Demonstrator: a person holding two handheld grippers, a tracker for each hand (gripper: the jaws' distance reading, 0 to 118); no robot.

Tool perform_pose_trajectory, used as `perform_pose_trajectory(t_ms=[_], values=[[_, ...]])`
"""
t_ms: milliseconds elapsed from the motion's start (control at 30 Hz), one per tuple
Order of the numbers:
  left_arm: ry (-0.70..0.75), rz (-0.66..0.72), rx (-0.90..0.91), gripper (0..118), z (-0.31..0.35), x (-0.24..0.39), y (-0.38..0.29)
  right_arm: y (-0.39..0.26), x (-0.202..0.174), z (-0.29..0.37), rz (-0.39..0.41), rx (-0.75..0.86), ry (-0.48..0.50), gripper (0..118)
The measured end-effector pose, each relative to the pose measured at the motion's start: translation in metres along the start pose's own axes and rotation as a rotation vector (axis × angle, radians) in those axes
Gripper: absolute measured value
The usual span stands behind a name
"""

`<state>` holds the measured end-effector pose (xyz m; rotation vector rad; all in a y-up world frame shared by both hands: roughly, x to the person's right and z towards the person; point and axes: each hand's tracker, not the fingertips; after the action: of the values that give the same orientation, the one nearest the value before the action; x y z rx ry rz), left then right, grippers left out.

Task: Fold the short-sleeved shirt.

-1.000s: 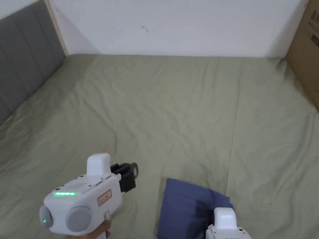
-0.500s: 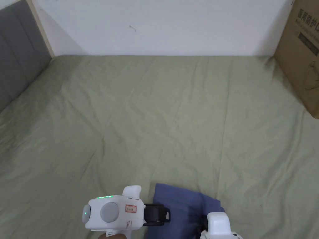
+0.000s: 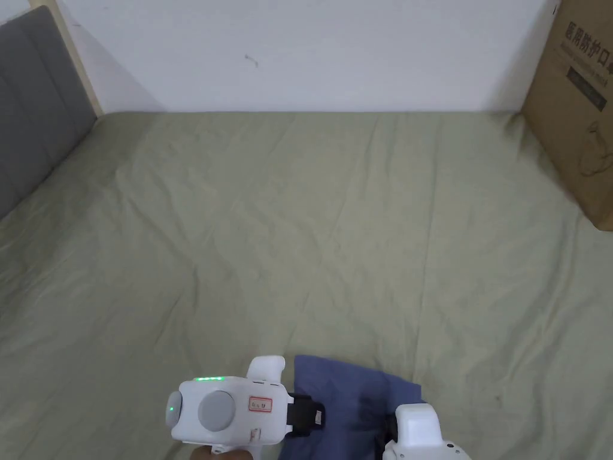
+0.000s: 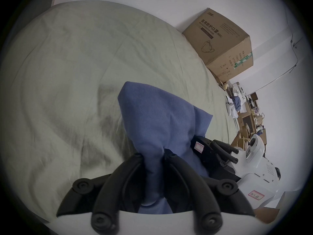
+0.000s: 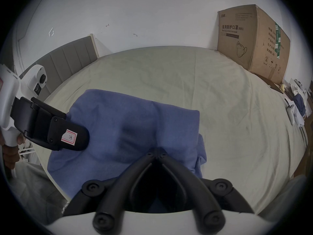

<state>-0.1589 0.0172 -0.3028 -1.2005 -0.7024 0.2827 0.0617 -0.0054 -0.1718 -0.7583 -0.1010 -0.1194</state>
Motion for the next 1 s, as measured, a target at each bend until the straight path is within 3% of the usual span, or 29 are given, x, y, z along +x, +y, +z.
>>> perform_pose_trajectory(t_ms=[167,267,500,800,1000], values=[[0.029,0.004,0.015,15,0.031,-0.023,0.014,0.03,-0.002,0.031,0.007,0.111,0.004,0],[0.113,-0.026,0.033,15,0.062,-0.052,0.027,0.057,-0.004,0.047,-0.005,0.187,0.004,0],[0.352,0.016,0.103,15,0.164,-0.153,0.063,0.109,-0.018,0.065,0.048,0.322,0.011,0],[0.593,0.163,0.09,15,0.256,-0.275,0.099,0.146,-0.037,0.059,0.059,0.384,0.02,0],[0.593,0.227,0.097,17,0.26,-0.305,0.104,0.148,-0.041,0.046,0.069,0.366,-0.003,0]])
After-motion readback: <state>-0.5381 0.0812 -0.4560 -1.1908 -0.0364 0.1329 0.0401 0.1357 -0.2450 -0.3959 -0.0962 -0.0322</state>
